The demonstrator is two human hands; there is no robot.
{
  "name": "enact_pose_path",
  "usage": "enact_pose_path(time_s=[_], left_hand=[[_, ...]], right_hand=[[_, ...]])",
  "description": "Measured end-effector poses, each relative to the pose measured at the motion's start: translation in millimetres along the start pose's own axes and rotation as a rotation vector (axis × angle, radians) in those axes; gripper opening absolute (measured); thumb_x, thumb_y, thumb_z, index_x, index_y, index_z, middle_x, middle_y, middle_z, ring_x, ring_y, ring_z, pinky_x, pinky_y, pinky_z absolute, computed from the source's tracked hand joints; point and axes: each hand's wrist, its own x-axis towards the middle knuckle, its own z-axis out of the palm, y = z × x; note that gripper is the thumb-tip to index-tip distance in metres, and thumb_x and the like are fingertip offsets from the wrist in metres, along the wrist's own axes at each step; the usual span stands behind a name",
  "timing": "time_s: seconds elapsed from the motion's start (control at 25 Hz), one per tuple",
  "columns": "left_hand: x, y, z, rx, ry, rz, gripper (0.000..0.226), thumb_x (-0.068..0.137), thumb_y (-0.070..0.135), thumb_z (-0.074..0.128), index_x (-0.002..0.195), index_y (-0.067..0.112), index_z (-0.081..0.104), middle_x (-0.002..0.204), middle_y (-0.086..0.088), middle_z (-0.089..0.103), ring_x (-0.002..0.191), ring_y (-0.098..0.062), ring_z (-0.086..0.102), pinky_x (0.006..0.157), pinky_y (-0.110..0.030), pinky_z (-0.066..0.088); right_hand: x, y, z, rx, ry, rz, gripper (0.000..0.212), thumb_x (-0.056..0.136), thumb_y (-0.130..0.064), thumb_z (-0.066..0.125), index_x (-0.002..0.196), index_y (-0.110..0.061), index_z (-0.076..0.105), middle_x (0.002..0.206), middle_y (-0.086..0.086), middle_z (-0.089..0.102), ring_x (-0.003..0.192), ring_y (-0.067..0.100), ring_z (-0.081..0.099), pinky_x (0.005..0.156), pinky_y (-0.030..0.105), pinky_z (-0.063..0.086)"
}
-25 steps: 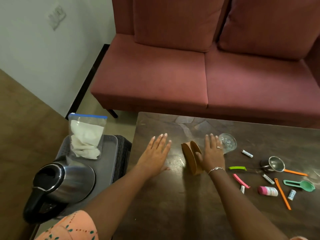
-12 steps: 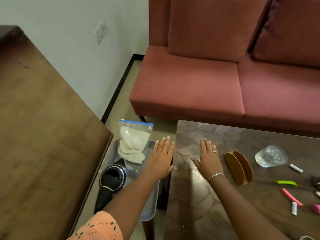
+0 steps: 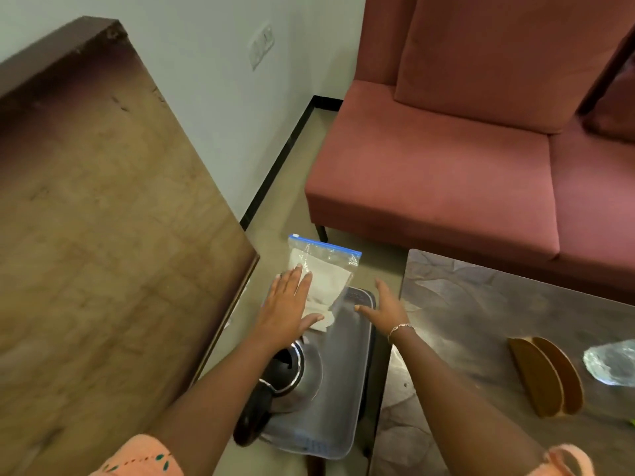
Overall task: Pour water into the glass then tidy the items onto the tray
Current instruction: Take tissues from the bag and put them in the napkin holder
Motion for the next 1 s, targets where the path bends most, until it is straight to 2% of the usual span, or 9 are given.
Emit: enact_pose_path(time_s=[0.2,0.32,0.4,0.48,0.56,0.64,0.68,0.8,1.0], left_hand=[[0,-40,2,-0.063,0.013,0.013,0.076,0.089,0.05,0.046,0.146,0.012,0.013,0.156,-0.011,0.009,0.145,-0.022,0.005,0.119,-0.038,0.003],[6,-54,9,-0.087,0.014,-0.007,0.076,0.089,0.05,0.047,0.145,0.012,0.014,0.156,-0.009,0.011,0.145,-0.02,0.006,0.12,-0.036,0.005],[8,-58,14,-0.118,0.003,-0.021,0.076,0.089,0.049,0.048,0.145,0.012,0.013,0.155,-0.009,0.013,0.144,-0.02,0.007,0.12,-0.036,0.006],[8,-62,18,-0.171,0.006,-0.034,0.075,0.088,0.048,0.05,0.145,0.013,0.014,0.155,-0.009,0.015,0.144,-0.02,0.009,0.12,-0.037,0.007],[6,-67,20,-0.211,0.024,-0.05,0.073,0.088,0.046,0.051,0.145,0.013,0.017,0.154,-0.01,0.018,0.144,-0.021,0.011,0.119,-0.037,0.009],[4,-72,22,-0.251,0.05,-0.088,0.07,0.09,0.043,0.051,0.144,0.01,0.021,0.153,-0.011,0.022,0.143,-0.022,0.015,0.119,-0.037,0.013],[3,-73,22,-0.282,0.065,-0.113,0.068,0.09,0.04,0.051,0.143,0.008,0.023,0.152,-0.012,0.024,0.142,-0.023,0.017,0.118,-0.037,0.015],[6,-71,15,-0.387,0.137,-0.182,0.061,0.091,0.029,0.053,0.141,0.005,0.027,0.15,-0.015,0.028,0.141,-0.026,0.021,0.116,-0.037,0.019],[18,-59,-13,-0.648,0.306,-0.339,0.054,0.092,0.015,0.052,0.139,0.002,0.03,0.146,-0.017,0.035,0.137,-0.027,0.03,0.114,-0.038,0.026]], right_hand=[[39,-11,23,0.204,-0.044,0.14,0.087,0.072,-0.012,0.075,0.141,-0.003,0.022,0.145,0.018,0.036,0.129,0.032,0.039,0.102,0.037,0.036],[63,-17,24,0.445,-0.023,0.235,0.087,0.069,-0.005,0.076,0.138,-0.002,0.024,0.142,0.02,0.039,0.119,0.028,0.045,0.092,0.034,0.04],[77,-24,25,0.597,-0.022,0.279,0.087,0.068,0.0,0.076,0.137,0.0,0.024,0.139,0.02,0.04,0.121,0.031,0.045,0.087,0.033,0.039],[88,-29,26,0.674,-0.018,0.294,0.081,0.067,0.002,0.076,0.133,0.002,0.029,0.13,0.018,0.048,0.117,0.031,0.048,0.086,0.033,0.04],[93,-31,31,0.662,0.016,0.301,0.06,0.069,0.002,0.075,0.121,0.001,0.045,0.112,0.013,0.055,0.106,0.029,0.054,0.085,0.035,0.042],[89,-34,41,0.587,0.058,0.261,0.022,0.073,-0.001,0.072,0.09,-0.004,0.057,0.095,0.015,0.059,0.091,0.026,0.055,0.081,0.036,0.044],[84,-36,45,0.563,0.071,0.236,0.015,0.076,-0.002,0.069,0.077,-0.008,0.056,0.086,0.015,0.06,0.085,0.024,0.054,0.078,0.035,0.044],[62,-49,48,0.526,0.097,0.132,0.033,0.08,-0.004,0.066,0.058,-0.014,0.043,0.066,0.007,0.05,0.075,0.02,0.046,0.069,0.033,0.039],[9,-71,17,0.472,0.044,-0.159,0.027,0.084,-0.004,0.061,0.064,-0.016,0.048,0.086,0.018,0.067,0.086,0.026,0.063,0.08,0.038,0.048]])
